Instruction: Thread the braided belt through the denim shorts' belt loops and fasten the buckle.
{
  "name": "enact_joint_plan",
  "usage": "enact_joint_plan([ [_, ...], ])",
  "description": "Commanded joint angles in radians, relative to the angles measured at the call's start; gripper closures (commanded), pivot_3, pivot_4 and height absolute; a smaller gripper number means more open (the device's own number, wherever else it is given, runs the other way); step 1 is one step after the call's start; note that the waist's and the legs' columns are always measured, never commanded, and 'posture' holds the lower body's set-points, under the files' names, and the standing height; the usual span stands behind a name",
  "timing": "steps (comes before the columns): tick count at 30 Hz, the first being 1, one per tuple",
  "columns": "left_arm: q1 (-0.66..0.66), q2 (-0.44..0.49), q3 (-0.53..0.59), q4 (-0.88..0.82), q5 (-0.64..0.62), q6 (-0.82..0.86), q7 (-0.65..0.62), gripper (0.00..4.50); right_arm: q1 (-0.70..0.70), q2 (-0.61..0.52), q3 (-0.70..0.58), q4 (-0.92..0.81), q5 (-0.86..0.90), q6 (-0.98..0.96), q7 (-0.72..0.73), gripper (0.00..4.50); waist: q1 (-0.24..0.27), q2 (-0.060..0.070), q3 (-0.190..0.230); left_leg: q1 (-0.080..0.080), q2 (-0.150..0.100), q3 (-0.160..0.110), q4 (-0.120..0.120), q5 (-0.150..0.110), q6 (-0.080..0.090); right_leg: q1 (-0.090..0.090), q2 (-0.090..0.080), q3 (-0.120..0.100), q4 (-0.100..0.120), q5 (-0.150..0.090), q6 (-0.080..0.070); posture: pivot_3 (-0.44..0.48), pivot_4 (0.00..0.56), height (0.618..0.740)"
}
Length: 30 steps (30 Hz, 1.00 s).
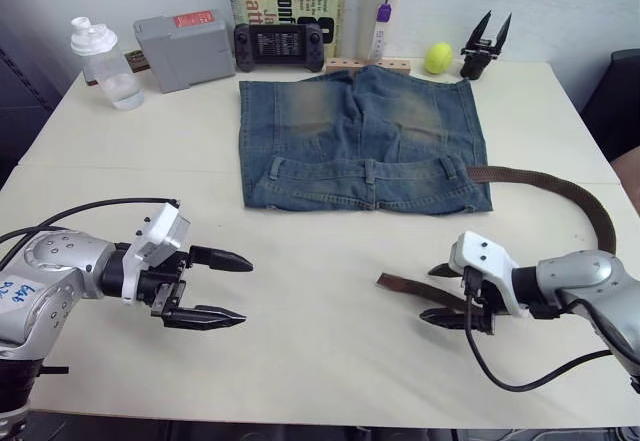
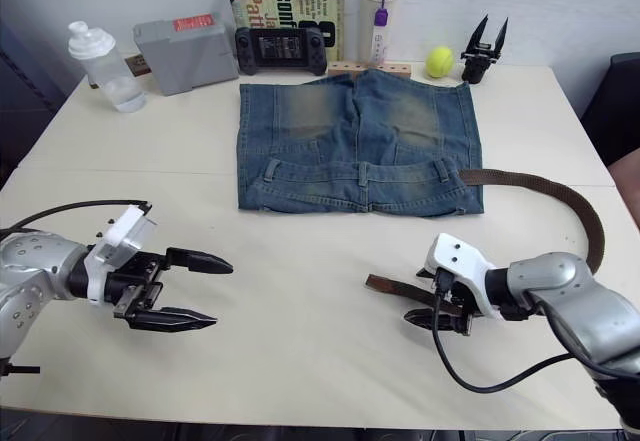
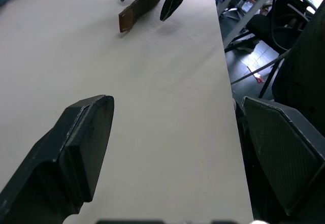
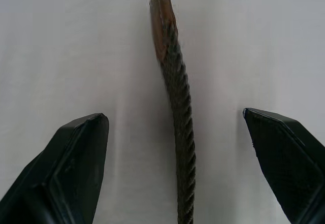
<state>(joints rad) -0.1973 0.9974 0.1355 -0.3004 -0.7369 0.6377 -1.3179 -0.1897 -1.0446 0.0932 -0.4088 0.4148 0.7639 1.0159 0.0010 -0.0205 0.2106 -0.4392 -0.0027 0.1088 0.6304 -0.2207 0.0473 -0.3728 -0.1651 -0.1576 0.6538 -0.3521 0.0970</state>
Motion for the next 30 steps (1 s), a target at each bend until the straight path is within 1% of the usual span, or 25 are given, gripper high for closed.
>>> enact_joint_plan([
  [1, -0.025, -0.012, 0.011, 0.014, -0.012, -0.012, -0.015, 0.0, 0.022, 0.013, 0.005, 0.009, -0.047, -0.033, -0.034, 0.65, -0.001, 0.0, 0.0, 0.0, 0.0, 0.0, 0.0, 0.0, 0.0, 0.0, 0.0, 0.0, 0.0, 0.0, 0.0, 0.0, 0.15, 0.697],
  [2, -0.033, -0.021, 0.013, 0.025, -0.019, -0.008, -0.013, 0.0, 0.027, 0.025, 0.0, 0.016, -0.051, -0.058, -0.038, 1.06, 0.0, 0.0, 0.0, 0.0, 0.0, 0.0, 0.0, 0.0, 0.0, 0.0, 0.0, 0.0, 0.001, 0.0, 0.0, 0.0, 0.15, 0.697],
  [4, -0.049, -0.037, 0.013, 0.043, -0.03, 0.003, -0.01, 0.0, 0.033, 0.052, -0.017, 0.027, -0.055, -0.096, -0.052, 2.07, 0.0, 0.0, 0.0, 0.002, 0.0, 0.0, 0.001, 0.0, 0.0, 0.002, 0.0, 0.0, 0.001, 0.0, 0.0, 0.0, 0.15, 0.697],
  [6, -0.107, -0.081, -0.009, 0.081, -0.04, 0.013, -0.005, 0.0, 0.027, 0.077, -0.027, 0.051, -0.066, -0.148, -0.052, 3.12, 0.0, -0.001, 0.0, 0.002, 0.0, 0.0, 0.001, 0.0, 0.0, 0.002, 0.0, 0.0, 0.001, 0.0, 0.0, 0.0, 0.15, 0.697],
  [7, -0.128, -0.097, -0.017, 0.092, -0.041, 0.016, -0.007, 0.0, 0.024, 0.084, -0.028, 0.06, -0.069, -0.168, -0.043, 3.54, 0.0, -0.001, 0.0, 0.001, 0.0, -0.001, 0.001, 0.0, 0.0, 0.002, 0.001, -0.001, 0.001, 0.0, 0.0, 0.0, 0.15, 0.697],
  [8, -0.141, -0.107, -0.022, 0.099, -0.039, 0.02, -0.01, 0.0, 0.023, 0.088, -0.028, 0.066, -0.071, -0.183, -0.035, 4.07, 0.0, -0.001, 0.0, 0.001, 0.0, -0.001, 0.002, 0.001, 0.0, 0.002, 0.001, -0.001, 0.001, 0.0, 0.0, 0.0, 0.15, 0.697],
  [9, -0.192, -0.155, -0.01, 0.127, -0.075, 0.047, 0.023, 0.0, 0.007, 0.092, -0.05, 0.069, -0.034, -0.186, -0.003, 4.46, 0.001, -0.001, 0.0, 0.001, 0.0, 0.0, 0.002, 0.001, 0.0, 0.002, 0.001, -0.001, 0.002, 0.0, 0.0, 0.0, 0.15, 0.697],
  [11, -0.275, -0.242, 0.017, 0.172, -0.14, 0.095, 0.096, 0.0, -0.026, 0.101, -0.105, 0.059, 0.051, -0.162, 0.039, 4.46, 0.002, 0.0, 0.0, 0.001, 0.0, 0.0, 0.002, 0.001, 0.001, 0.002, 0.001, -0.001, 0.003, 0.0, 0.0, 0.0, 0.15, 0.697],
  [12, -0.298, -0.284, 0.029, 0.18, -0.17, 0.123, 0.139, 0.0, -0.059, 0.124, -0.142, 0.045, 0.117, -0.122, 0.033, 4.46, 0.002, -0.001, 0.0, 0.0, 0.0, -0.002, 0.005, 0.001, 0.001, 0.002, 0.002, -0.001, 0.003, 0.0, 0.0, 0.0, 0.15, 0.697],
  [15, -0.306, -0.37, 0.035, 0.156, -0.21, 0.174, 0.24, 0.0, -0.135, 0.18, -0.216, -0.006, 0.285, -0.004, -0.004, 4.46, -0.005, 0.0, 0.0, 0.002, 0.0, -0.004, 0.007, 0.001, 0.002, 0.007, 0.001, -0.002, 0.005, 0.0, 0.0, 0.0, 0.15, 0.697],
  [17, -0.295, -0.426, 0.011, 0.123, -0.22, 0.195, 0.295, 0.0, -0.18, 0.21, -0.251, -0.048, 0.401, 0.077, -0.04, 4.46, -0.005, 0.0, 0.0, 0.004, 0.001, -0.005, 0.006, 0.001, 0.002, 0.011, 0.002, -0.004, 0.003, 0.0, 0.0, 0.0, 0.15, 0.697],
  [19, -0.28, -0.464, -0.054, 0.087, -0.195, 0.218, 0.327, 0.0, -0.216, 0.23, -0.268, -0.09, 0.489, 0.141, -0.083, 4.46, -0.002, 0.0, 0.0, 0.003, 0.001, -0.009, 0.006, 0.001, 0.002, 0.012, 0.003, -0.005, 0.001, 0.0, 0.0, 0.0, 0.15, 0.697],
  [22, -0.285, -0.512, -0.107, 0.092, -0.156, 0.213, 0.365, 0.0, -0.247, 0.24, -0.275, -0.121, 0.551, 0.19, -0.137, 4.46, 0.004, 0.0, 0.0, 0.003, 0.0, -0.011, 0.007, 0.001, 0.002, 0.014, 0.003, -0.005, 0.0, 0.0, 0.001, 0.0, 0.15, 0.697],
  [30, -0.333, -0.612, -0.113, 0.125, -0.176, 0.211, 0.406, 0.0, -0.263, 0.253, -0.268, -0.161, 0.654, 0.235, -0.24, 4.46, 0.015, -0.001, 0.0, 0.001, -0.001, -0.012, 0.012, 0.0, 0.003, 0.014, 0.002, -0.006, 0.0, 0.001, 0.001, 0.0, 0.15, 0.697],
])
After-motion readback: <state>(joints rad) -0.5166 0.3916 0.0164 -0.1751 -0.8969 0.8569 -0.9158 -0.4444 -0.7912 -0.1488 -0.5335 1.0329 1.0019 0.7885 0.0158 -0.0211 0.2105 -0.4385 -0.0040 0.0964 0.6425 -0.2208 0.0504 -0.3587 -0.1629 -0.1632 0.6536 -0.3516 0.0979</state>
